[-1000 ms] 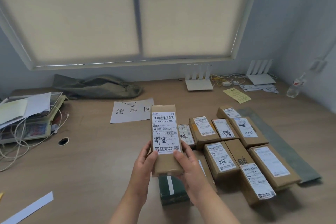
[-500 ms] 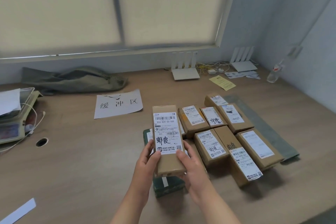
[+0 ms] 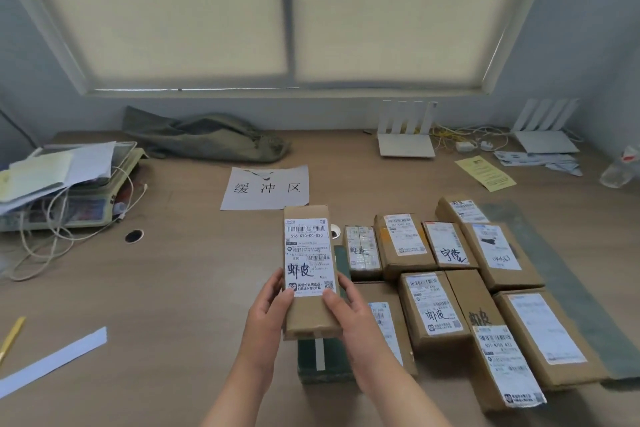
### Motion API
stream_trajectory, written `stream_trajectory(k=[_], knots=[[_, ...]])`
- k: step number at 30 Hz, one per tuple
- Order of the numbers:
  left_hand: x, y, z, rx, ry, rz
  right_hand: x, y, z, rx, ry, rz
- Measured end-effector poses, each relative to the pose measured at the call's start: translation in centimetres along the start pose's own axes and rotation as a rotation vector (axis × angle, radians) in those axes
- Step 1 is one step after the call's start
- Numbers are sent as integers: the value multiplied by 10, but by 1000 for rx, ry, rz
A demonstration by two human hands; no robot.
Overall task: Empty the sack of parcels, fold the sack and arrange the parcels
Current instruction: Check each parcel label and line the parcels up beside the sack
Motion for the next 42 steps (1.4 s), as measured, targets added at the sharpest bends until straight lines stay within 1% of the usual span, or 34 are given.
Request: stream_trajectory(k=[4,6,10,17,20,23,25,27,32,35,38,42], knots=[[-28,8,4,-7,-43,11,28,-3,4,31,40,-74],[-44,14,6,-31,-73,9,42,-9,8,35,38,-117],[-69,24,10,-48,-76,29,65,-25,14,19,24,-201],[-95,56,23,-114,-44,29,80,-56,29,-69,-73,-406],[-97,67,29,-134,-27,36,78,-65,37,-96,-117,-548],[-100,82,35,-157,-27,50,78,-71,44,-143,-164,-804],[-101,92,39,-156,-24,84,79,-77,48,-195,-154,-988],[-102,100,43,-153,-24,106,81,-84,52,-226,-135,-1104],[-101,112,50,-169,-7,126,85,-101,61,-145,-111,-1337],[-100,119,51,-169,5,154,88,-108,62,-70,-79,-1379],[-96,123,53,-183,19,182,89,-119,62,-40,-64,-1455],[-91,123,56,-187,44,197,89,-126,59,4,-125,-1486]])
Point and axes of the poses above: each hand's wrist, its own z-axis towards the middle knuckle, its own x-axis out of the palm, y = z × x, the point moved 3 cm from there along z, towards the middle knuckle, and after that the axes turned 7 degrees about z, right-handed, at the moved point
